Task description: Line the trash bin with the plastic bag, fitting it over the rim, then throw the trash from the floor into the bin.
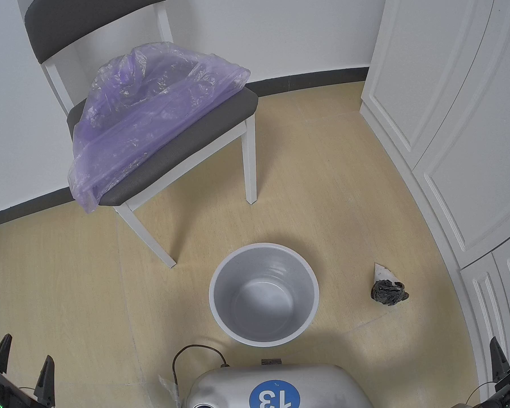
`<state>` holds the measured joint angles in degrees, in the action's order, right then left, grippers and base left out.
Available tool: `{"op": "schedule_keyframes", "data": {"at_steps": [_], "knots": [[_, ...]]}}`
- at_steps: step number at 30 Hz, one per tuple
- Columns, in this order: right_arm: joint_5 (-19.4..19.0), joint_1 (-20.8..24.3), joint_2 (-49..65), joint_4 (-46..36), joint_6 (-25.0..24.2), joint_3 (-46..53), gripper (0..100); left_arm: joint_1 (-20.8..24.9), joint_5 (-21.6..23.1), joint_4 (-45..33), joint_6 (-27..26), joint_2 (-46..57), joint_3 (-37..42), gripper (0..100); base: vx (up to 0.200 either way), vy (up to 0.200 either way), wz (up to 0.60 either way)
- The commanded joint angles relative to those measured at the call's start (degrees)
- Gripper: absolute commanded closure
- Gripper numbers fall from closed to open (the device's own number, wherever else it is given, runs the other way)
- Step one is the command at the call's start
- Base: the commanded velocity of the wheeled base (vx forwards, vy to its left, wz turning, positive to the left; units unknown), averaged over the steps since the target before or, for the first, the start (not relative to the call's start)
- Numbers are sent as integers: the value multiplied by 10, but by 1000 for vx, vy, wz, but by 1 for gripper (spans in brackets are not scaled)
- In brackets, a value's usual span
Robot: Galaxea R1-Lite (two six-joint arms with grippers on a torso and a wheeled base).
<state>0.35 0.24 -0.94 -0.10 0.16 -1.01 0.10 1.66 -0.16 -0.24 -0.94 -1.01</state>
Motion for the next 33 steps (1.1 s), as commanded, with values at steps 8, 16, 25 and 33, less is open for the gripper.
{"op": "schedule_keyframes", "data": {"at_steps": [8,16,25,33], "knots": [[3,0,9,1,-11,10,0,0,3,7,-3,9,10,0,0,0,0],[-47,2,-50,95,19,-83,0,24,49,96,32,-52,-134,0,0,0,0],[-45,5,-362,103,-8,-229,0,22,13,51,3,-333,-274,0,0,0,0],[-41,20,-485,215,-6,-234,0,22,-57,80,-67,-541,-308,0,0,0,0]]}}
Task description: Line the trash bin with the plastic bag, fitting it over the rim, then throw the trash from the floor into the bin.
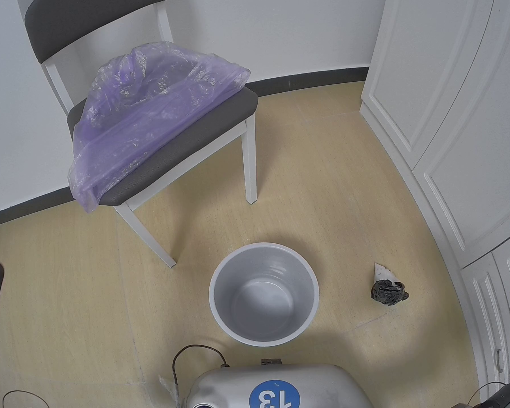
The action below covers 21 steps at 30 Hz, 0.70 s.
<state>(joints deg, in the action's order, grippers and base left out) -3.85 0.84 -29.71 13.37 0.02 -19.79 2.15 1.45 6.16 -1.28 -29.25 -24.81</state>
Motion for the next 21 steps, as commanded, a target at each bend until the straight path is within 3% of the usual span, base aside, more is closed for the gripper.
{"op": "schedule_keyframes", "data": {"at_steps": [1,8,21], "knots": [[2,24,-204,79,-4,-48,0,1,-61,25,-66,-279,-74,0,0,0,0],[25,50,-212,79,-3,-56,0,1,-87,65,-117,-388,-118,0,0,0,0],[26,55,-214,79,-4,-53,0,2,-111,105,-165,-497,-179,0,0,0,0]]}}
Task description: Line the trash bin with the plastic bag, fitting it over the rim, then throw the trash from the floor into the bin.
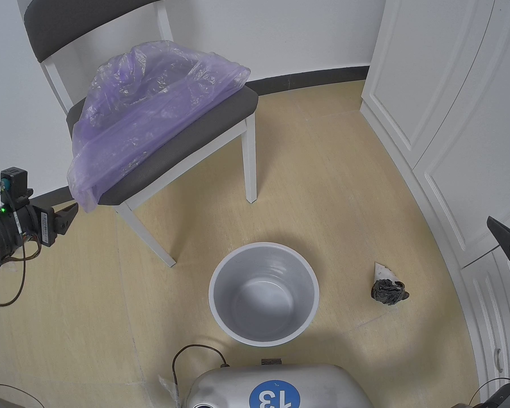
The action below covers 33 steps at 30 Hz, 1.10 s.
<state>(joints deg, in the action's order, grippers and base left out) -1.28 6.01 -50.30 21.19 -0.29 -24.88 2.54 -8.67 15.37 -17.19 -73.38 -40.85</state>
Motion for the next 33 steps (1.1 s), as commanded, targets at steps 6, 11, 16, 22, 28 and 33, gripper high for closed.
{"op": "schedule_keyframes", "data": {"at_steps": [6,11,16,22,28,33], "knots": [[1,2,-9,1,-1,-3,0,-2,-13,26,-30,-80,-31,0,0,0,0],[0,2,-9,1,-1,-3,0,-1,-13,26,-32,-95,-44,0,0,0,0],[0,2,-9,1,-3,-3,0,-2,-21,26,-33,-118,-69,0,0,0,0],[0,2,-8,3,-4,-3,0,-2,-35,28,-50,-138,-81,0,0,0,0],[0,1,-6,5,-6,-4,0,-2,-44,54,-61,-151,-87,0,0,0,0],[0,1,-6,5,-6,-4,0,-2,-70,73,-92,-152,-86,0,0,0,0]]}}
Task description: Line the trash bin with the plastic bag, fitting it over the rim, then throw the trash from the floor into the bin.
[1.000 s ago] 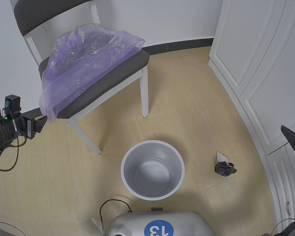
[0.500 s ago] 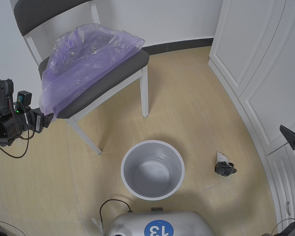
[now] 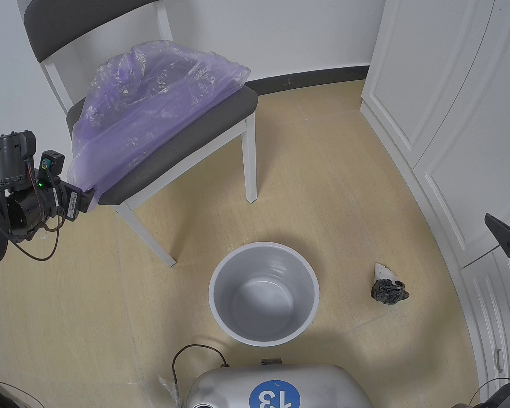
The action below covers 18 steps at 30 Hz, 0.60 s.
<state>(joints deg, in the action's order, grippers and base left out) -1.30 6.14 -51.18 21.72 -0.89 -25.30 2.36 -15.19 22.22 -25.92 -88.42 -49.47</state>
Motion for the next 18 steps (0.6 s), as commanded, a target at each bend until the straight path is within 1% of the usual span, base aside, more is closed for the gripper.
{"op": "schedule_keyframes", "data": {"at_steps": [1,13,14,18], "knots": [[0,0,3,0,0,0,0,0,-5,6,-6,-2,0,0,0,0,0],[0,-1,4,0,0,-1,0,0,-5,8,-8,-6,-2,0,0,0,0],[0,-1,4,0,0,-2,0,0,-5,8,-9,-6,-3,100,0,0,0],[0,-1,3,0,0,-2,0,2,-6,8,-10,-6,-3,100,0,0,0]]}}
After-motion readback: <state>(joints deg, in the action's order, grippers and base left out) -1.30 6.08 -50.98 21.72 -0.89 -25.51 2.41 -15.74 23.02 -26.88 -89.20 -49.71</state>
